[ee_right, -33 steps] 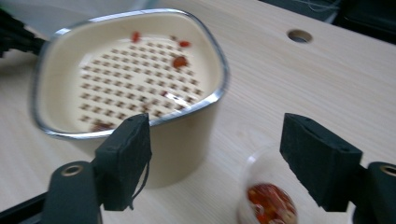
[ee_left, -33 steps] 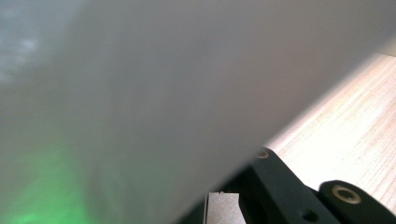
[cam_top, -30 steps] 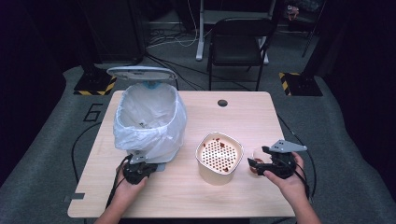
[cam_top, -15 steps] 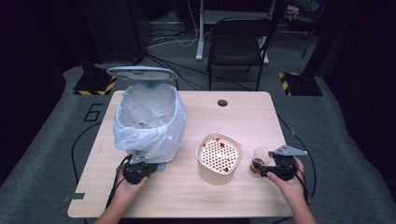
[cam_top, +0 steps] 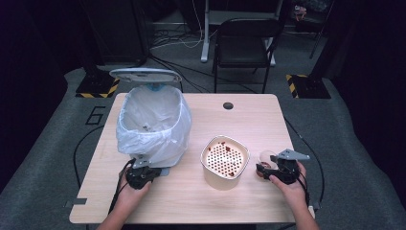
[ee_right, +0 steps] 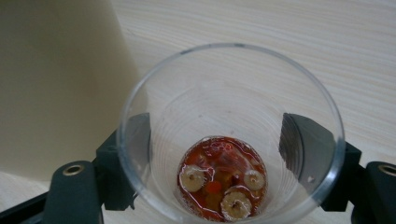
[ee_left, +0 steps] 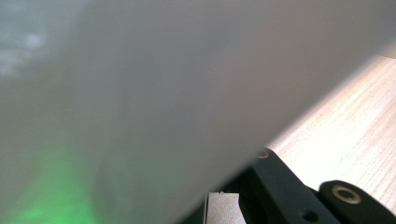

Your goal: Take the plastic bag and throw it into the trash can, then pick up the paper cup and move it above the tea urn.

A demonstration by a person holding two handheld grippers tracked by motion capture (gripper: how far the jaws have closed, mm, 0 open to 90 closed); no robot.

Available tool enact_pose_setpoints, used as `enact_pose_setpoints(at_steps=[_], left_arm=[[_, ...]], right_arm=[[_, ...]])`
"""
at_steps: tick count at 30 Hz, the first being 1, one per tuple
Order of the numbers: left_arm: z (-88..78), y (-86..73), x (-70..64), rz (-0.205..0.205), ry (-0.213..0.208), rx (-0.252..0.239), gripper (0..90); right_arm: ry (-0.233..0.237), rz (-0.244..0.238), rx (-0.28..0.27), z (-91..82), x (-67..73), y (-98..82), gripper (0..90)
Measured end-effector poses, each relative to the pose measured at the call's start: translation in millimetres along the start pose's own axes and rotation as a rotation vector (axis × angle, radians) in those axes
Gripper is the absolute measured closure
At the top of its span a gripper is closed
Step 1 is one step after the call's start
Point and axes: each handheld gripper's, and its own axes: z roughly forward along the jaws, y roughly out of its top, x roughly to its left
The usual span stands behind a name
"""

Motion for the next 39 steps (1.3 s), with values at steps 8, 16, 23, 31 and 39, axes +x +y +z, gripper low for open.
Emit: enact_pose_setpoints(at_steps=[8,16,23,31,39], left_arm=[[-0.2,-0.1,-0.2,0.003,0.005,0.004,90.0],[0.3,-0.1,-1.3,-0.005,0.003,-0.005,90.0],[0.4,-0.3,-2.8,-0.024,0.005,-0.007,90.0],[0.3,0.0,-1.2,-0.001,-0.001,-0.004,90.0],[0.3,0.0,-1.0,0.0,0.003,-0.003,90.0]], right_arm=[[0.001,0.008,-0.013,2.4,-1.8,-2.9,31.5],[-0.011,-0.025,-0.039,-7.1,-1.5,3.9,41.3],[-0.018,-0.104,-0.06,-22.7,-0.2,37.8,43.2],[0.006,-0.221,-0.062,-23.9,5.0,80.1,44.5],[0.027,-0.322,-0.038,-18.6,13.0,107.1,46.5]])
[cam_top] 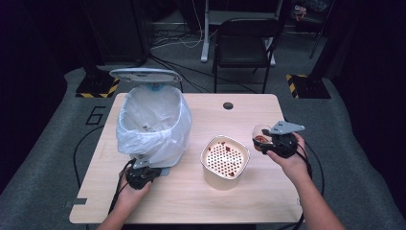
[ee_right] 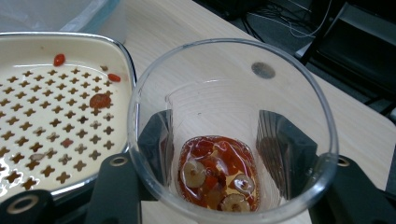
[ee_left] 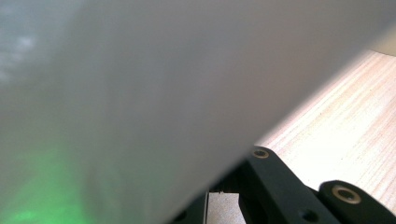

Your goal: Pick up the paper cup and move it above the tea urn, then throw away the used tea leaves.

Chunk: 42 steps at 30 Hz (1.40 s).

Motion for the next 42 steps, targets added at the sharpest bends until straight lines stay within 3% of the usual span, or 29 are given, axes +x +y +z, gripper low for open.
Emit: enact_pose_setpoints(at_steps=[2,10,16,19,20,24,37,42], left_arm=[[-0.1,0.1,0.2,0.003,0.0,0.0,90.0],[0.0,0.0,-0.2,-0.003,-0.001,-0.001,90.0],[-0.3,0.2,0.5,0.002,-0.008,0.002,90.0],[-0.3,0.1,0.2,-0.002,-0.006,0.0,90.0],[-0.3,0.1,0.3,-0.002,-0.006,0.001,90.0],[-0.3,0.2,0.5,0.002,-0.008,0.001,90.0],[-0.3,0.2,0.7,0.002,-0.008,0.001,90.0],[-0.2,0.2,0.4,0.001,-0.007,0.0,90.0]], right_arm=[[-0.001,-0.014,0.0,1.3,0.3,3.0,46.9],[0.033,-0.154,-0.022,11.0,0.3,23.3,49.0],[0.072,-0.18,-0.041,16.6,-4.8,29.9,50.1],[0.078,-0.219,-0.055,18.3,-2.8,34.8,50.6],[0.085,-0.255,-0.072,18.9,-0.5,37.7,50.9],[0.098,-0.312,-0.063,21.0,6.0,42.2,52.0],[0.13,-0.425,-0.094,24.7,14.4,47.2,52.7],[0.133,-0.501,-0.099,27.0,21.4,47.9,52.6]])
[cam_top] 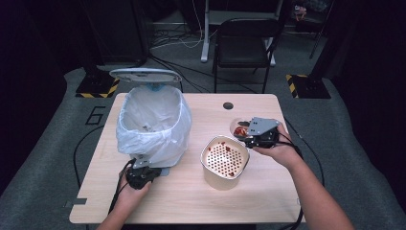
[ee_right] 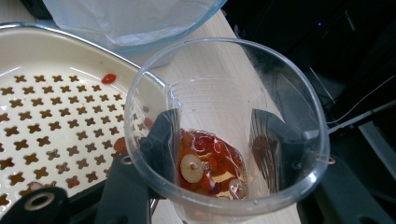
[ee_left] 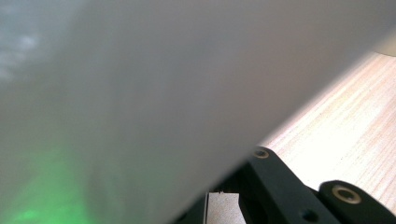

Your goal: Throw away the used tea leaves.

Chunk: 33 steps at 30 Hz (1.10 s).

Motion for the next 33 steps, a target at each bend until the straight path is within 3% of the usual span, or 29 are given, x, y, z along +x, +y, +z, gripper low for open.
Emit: enact_pose_setpoints(at_steps=[6,9,11,12,17,21,23,25,33], left_arm=[[0.1,0.0,0.1,0.002,0.006,0.002,90.0],[0.0,0.1,-0.1,0.001,0.0,0.001,90.0],[0.0,0.1,0.0,0.002,0.001,0.001,90.0],[0.1,0.1,-0.1,0.002,0.001,0.001,90.0],[-0.1,0.2,0.0,0.002,0.001,0.004,90.0],[-0.5,0.4,0.0,0.001,0.004,0.009,90.0],[-0.5,0.4,0.0,0.002,0.004,0.01,90.0],[-0.5,0.5,0.0,0.005,0.005,0.011,90.0],[-0.5,0.6,0.1,0.008,0.006,0.013,90.0]], right_arm=[[-0.01,-0.051,0.012,-1.0,3.7,6.0,52.5],[-0.018,-0.111,0.017,-2.3,7.4,11.8,52.4],[-0.015,-0.118,0.021,-2.2,8.8,13.2,52.4],[-0.014,-0.161,0.028,-2.1,11.7,16.0,52.4],[0.003,-0.196,0.06,-1.2,16.0,22.1,52.5],[0.01,-0.252,0.079,-1.5,17.7,26.5,52.6],[0.014,-0.252,0.088,-2.0,18.9,27.6,52.6],[0.003,-0.311,0.103,-3.0,21.1,31.5,52.7],[-0.02,-0.466,0.166,-1.4,33.9,41.0,52.7]])
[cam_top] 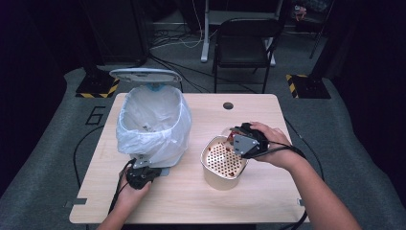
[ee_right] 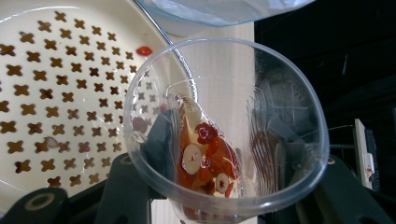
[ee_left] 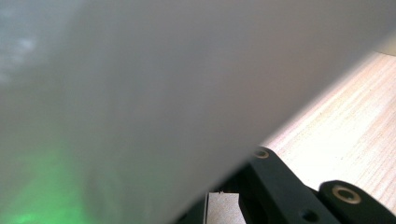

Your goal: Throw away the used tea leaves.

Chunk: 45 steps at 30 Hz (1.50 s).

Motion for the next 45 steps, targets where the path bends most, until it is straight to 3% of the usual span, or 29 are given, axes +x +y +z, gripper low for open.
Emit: enact_pose_setpoints(at_steps=[9,13,15,18,19,21,22,24,26,28,29,30,32,34,36,40,41,44,45], left_arm=[[0.2,-0.1,-0.3,0.0,0.002,-0.002,90.0],[0.0,0.0,-0.1,0.0,-0.001,-0.001,90.0],[0.1,0.0,-0.3,-0.001,0.0,-0.001,90.0],[0.0,0.0,-0.3,0.0,0.001,0.0,90.0],[0.1,0.0,-0.3,-0.002,0.001,-0.001,90.0],[-0.1,0.1,-0.1,0.0,0.001,0.001,90.0],[-0.1,0.1,-0.1,0.0,0.001,0.001,90.0],[0.0,0.0,-0.2,0.001,0.002,0.0,90.0],[0.1,-0.1,-0.4,0.0,0.003,-0.001,90.0],[0.1,-0.1,-0.4,-0.001,0.003,-0.002,90.0],[0.1,-0.1,-0.4,-0.002,0.003,-0.001,90.0],[0.1,-0.1,-0.4,-0.002,0.003,-0.001,90.0],[0.1,-0.1,-0.4,-0.001,0.003,-0.001,90.0],[0.2,-0.1,-0.4,-0.001,0.003,-0.003,90.0],[0.2,-0.1,-0.6,-0.003,0.001,-0.004,90.0],[0.0,-0.1,-0.3,-0.001,0.001,-0.001,90.0],[0.1,-0.1,-0.4,-0.003,0.001,-0.002,90.0],[0.2,-0.1,-0.5,-0.003,0.001,-0.003,90.0],[0.2,-0.1,-0.4,-0.002,0.001,-0.003,90.0]], right_arm=[[0.047,-0.076,0.024,-0.1,1.0,10.9,52.9],[0.046,-0.099,0.032,-1.4,0.1,14.4,52.9],[0.036,-0.131,0.054,-1.8,0.3,16.4,53.0],[0.033,-0.142,0.073,-1.4,1.5,16.9,53.1],[0.03,-0.187,0.105,0.2,2.7,18.3,53.1],[0.039,-0.212,0.119,1.7,4.3,19.2,53.1],[0.048,-0.201,0.127,1.8,6.0,19.4,53.0],[0.048,-0.224,0.139,2.5,6.9,20.2,53.1],[0.044,-0.274,0.154,3.1,6.1,22.0,53.1],[0.031,-0.292,0.165,2.6,8.1,23.6,53.1],[0.032,-0.331,0.169,2.6,6.6,25.3,53.1],[0.027,-0.323,0.185,2.0,9.7,26.1,53.1],[0.026,-0.375,0.191,1.6,7.9,28.8,53.1],[0.013,-0.395,0.21,2.1,11.1,30.8,53.1],[-0.004,-0.461,0.227,2.7,11.8,33.2,53.1],[-0.027,-0.499,0.265,2.6,18.2,35.8,53.1],[-0.058,-0.561,0.275,3.4,19.9,38.1,53.0],[-0.062,-0.573,0.291,3.9,23.0,38.1,53.0],[-0.073,-0.625,0.295,4.0,23.4,39.8,53.0]])
